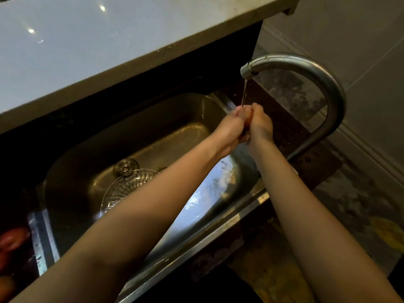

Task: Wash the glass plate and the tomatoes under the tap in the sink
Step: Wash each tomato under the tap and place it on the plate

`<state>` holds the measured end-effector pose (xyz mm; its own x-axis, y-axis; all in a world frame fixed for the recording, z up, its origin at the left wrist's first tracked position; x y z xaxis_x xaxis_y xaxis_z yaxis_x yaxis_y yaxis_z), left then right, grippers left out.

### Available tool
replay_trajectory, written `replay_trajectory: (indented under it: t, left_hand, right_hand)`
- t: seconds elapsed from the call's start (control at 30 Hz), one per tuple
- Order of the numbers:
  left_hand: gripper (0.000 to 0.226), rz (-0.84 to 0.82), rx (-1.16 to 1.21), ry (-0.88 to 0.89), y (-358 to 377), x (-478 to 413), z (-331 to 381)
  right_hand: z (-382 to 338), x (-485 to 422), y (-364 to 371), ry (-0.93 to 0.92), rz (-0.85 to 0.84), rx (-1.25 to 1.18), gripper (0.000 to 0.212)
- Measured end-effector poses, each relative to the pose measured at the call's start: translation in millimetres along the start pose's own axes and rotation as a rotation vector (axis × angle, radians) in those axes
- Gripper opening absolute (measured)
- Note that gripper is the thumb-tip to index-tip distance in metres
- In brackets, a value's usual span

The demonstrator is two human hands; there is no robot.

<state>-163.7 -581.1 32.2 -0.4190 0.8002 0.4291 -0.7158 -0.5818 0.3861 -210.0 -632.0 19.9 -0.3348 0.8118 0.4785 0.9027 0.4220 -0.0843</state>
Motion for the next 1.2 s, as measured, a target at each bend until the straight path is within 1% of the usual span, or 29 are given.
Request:
replay_trajectory:
  t: [0.03,0.07,0.1,0.17,0.2,0.23,0.27,0.33,0.37,0.43,0.47,0.5,0.53,0.6,0.63,0.67,0.73,0.8,0.83,0.93,1.0,1.07,1.13,1.2]
  left_hand:
    - [0.025,0.017,0.005,0.006,-2,0,0]
    - [0.027,0.057,0.015,0.007,-9,-1,1]
    - [0.031,0.118,0.010,0.010,-17,-2,2]
    - [0.040,0.238,-0.057,0.016,-36,-3,5]
    - [0.042,0.254,-0.094,0.001,-42,-3,5]
    - [0.042,0.233,-0.117,-0.029,-44,-4,4]
    - [0.041,0.193,-0.118,-0.067,-42,-4,3]
    - [0.040,0.136,-0.051,-0.125,-35,0,1]
    - [0.039,0.117,-0.008,-0.129,-29,2,1]
    - [0.036,0.071,0.033,-0.108,-15,4,0]
    - [0.035,0.063,0.029,-0.097,-10,4,-1]
    - [0.034,0.070,0.018,-0.091,-9,4,-1]
    - [0.035,0.076,0.014,-0.094,-10,4,-1]
    - [0.042,0.070,0.050,-0.123,-17,2,1]
    - [0.046,0.057,0.069,-0.142,-19,1,1]
    - [0.050,0.043,0.066,-0.156,-21,-1,0]
    - [0.056,0.029,0.013,-0.164,-17,-2,-2]
    - [0.052,0.079,0.001,-0.157,-12,-3,-2]
    - [0.047,0.123,0.025,-0.147,-12,-3,-2]
    - [0.033,0.194,0.089,-0.083,-15,-6,5]
    - [0.034,0.199,0.056,-0.057,-17,-7,7]
    - [0.036,0.213,0.022,-0.066,-19,-6,7]
    - [0.035,0.196,0.014,-0.080,-20,-5,6]
    - [0.037,0.142,0.025,-0.095,-22,-4,6]
  right_hand:
    - [-2,3,2,-0.011,-0.013,0.047,0.033]
    - [-4,6,5,-0.060,-0.040,0.145,0.035]
    - [-6,10,10,-0.144,-0.095,0.268,0.037]
    - [-9,20,20,-0.364,-0.279,0.479,0.036]
    - [-8,25,22,-0.431,-0.353,0.536,0.034]
    - [-7,26,20,-0.465,-0.391,0.564,0.032]
    - [-7,25,16,-0.487,-0.388,0.575,0.029]
    - [-9,21,10,-0.492,-0.310,0.577,0.027]
    - [-8,17,7,-0.439,-0.247,0.548,0.030]
    - [-4,7,2,-0.261,-0.114,0.422,0.039]
    - [-4,4,0,-0.222,-0.081,0.387,0.042]
    - [-4,3,0,-0.234,-0.088,0.407,0.043]
    - [-6,4,0,-0.272,-0.131,0.449,0.042]
    - [-9,6,0,-0.350,-0.233,0.504,0.037]
    - [-8,6,-2,-0.365,-0.252,0.506,0.035]
    - [-9,6,-3,-0.363,-0.242,0.488,0.035]
    - [-10,2,-7,-0.301,-0.153,0.405,0.038]
    - [-10,-1,-9,-0.236,-0.102,0.351,0.043]
    - [-10,-1,-8,-0.239,-0.114,0.383,0.045]
    - [-19,3,-7,-0.397,-0.208,0.597,0.037]
    - [-24,5,-6,-0.508,-0.285,0.725,0.036]
    - [-26,9,-4,-0.587,-0.363,0.793,0.039]
    - [-26,12,-3,-0.602,-0.419,0.750,0.035]
    - [-27,11,-6,-0.570,-0.420,0.686,0.025]
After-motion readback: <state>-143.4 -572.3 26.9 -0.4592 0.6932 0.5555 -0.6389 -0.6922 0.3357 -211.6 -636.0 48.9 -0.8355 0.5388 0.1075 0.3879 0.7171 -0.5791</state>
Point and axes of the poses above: each hand's wrist, its own x-axis away from the middle knuckle, its own y-axis out of the palm, z = x × y, the point moved 7 cm from there along -x, towards the middle knuckle, and after that the axes turned 6 degrees about x, right-handed, at the moved point
